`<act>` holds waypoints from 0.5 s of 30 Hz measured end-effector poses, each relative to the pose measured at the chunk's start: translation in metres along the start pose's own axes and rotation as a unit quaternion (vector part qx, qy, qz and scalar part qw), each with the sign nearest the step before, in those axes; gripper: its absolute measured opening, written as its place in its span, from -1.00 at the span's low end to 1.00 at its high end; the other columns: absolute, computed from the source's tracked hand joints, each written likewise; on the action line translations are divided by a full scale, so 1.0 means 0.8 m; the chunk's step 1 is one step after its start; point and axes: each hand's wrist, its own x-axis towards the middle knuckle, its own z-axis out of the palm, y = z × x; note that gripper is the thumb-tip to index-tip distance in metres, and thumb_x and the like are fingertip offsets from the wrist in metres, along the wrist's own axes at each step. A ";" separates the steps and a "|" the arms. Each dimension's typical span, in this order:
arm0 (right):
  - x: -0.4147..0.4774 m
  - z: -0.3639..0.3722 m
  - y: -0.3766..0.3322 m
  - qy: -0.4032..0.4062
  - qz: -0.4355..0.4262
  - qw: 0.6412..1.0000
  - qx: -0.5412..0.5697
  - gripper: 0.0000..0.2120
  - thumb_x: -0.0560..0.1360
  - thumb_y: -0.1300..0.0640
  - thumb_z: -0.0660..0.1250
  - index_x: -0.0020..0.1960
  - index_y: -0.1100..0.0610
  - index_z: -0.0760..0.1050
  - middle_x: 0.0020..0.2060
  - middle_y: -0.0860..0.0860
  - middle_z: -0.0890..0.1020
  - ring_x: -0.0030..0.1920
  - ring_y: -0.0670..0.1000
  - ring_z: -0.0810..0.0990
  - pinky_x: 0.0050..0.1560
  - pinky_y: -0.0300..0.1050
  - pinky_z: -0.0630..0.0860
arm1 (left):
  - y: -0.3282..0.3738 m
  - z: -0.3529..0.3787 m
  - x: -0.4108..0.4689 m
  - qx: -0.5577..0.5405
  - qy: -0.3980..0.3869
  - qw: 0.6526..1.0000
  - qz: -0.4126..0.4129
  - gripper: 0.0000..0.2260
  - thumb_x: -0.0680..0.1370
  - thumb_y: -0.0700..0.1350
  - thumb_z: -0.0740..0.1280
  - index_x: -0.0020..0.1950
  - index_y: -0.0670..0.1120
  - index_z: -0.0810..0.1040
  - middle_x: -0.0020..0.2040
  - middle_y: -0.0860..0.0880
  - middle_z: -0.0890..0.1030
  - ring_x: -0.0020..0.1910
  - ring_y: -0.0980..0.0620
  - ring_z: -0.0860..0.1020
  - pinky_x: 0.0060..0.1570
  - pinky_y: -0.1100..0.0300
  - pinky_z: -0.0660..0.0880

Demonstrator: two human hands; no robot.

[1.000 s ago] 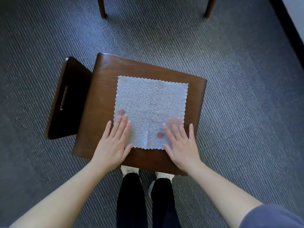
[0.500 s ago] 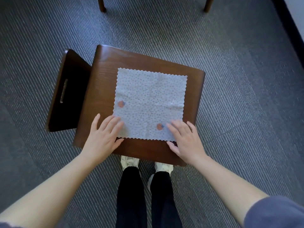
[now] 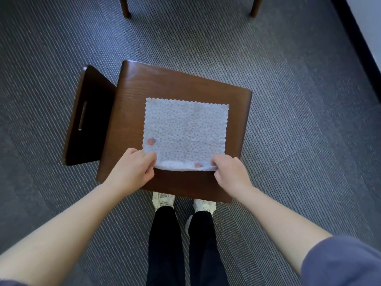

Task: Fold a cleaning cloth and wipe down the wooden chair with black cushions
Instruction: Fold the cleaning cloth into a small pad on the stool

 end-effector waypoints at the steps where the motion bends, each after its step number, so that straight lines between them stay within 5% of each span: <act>1: -0.002 -0.007 -0.001 -0.030 0.030 0.998 0.047 -0.79 0.43 0.34 0.24 0.00 0.10 0.46 -0.19 -0.05 0.54 -0.18 0.08 0.49 -0.18 -0.07 0.31 | 0.000 -0.007 -0.001 -0.022 -0.019 0.999 -0.020 -0.80 0.44 -0.29 0.33 -0.16 -0.03 0.36 -0.35 0.08 0.46 -0.40 0.04 0.40 -0.20 0.14 0.35; 5: -0.008 -0.031 0.002 -0.118 0.072 0.970 0.201 -0.76 0.48 0.27 0.19 -0.02 -0.08 0.40 -0.22 -0.08 0.55 -0.28 -0.01 0.51 -0.25 -0.04 0.44 | 0.004 -0.033 -0.004 -0.161 -0.056 0.976 -0.133 -0.80 0.50 -0.26 0.29 0.08 -0.05 0.50 -0.04 0.07 0.60 -0.14 0.08 0.55 -0.13 0.11 0.51; 7: -0.005 -0.043 0.004 -0.121 0.072 0.962 0.233 -0.76 0.50 0.24 0.22 -0.17 -0.11 0.39 -0.27 -0.12 0.51 -0.30 -0.10 0.47 -0.23 -0.13 0.40 | 0.006 -0.043 0.001 -0.210 -0.046 0.960 -0.179 -0.83 0.51 -0.25 0.30 0.04 -0.03 0.54 -0.06 0.05 0.62 -0.22 0.13 0.53 -0.22 0.23 0.47; 10: 0.013 -0.062 0.003 -0.076 0.088 0.957 0.265 -0.79 0.53 0.18 0.27 -0.21 -0.09 0.44 -0.29 -0.11 0.55 -0.28 -0.14 0.47 -0.22 -0.22 0.38 | 0.006 -0.057 0.017 -0.252 -0.022 0.935 -0.250 -0.91 0.54 -0.17 0.32 -0.11 0.02 0.54 -0.22 0.00 0.60 -0.28 0.05 0.53 -0.36 0.27 0.44; 15: 0.060 -0.072 0.012 0.010 0.142 0.945 0.293 -0.83 0.54 0.11 0.31 -0.23 -0.02 0.45 -0.28 -0.17 0.54 -0.26 -0.16 0.49 -0.22 -0.19 0.40 | -0.002 -0.064 0.060 -0.295 0.039 0.903 -0.309 -0.89 0.57 -0.09 0.35 -0.09 -0.11 0.56 -0.14 -0.03 0.65 -0.08 -0.03 0.60 -0.13 0.16 0.48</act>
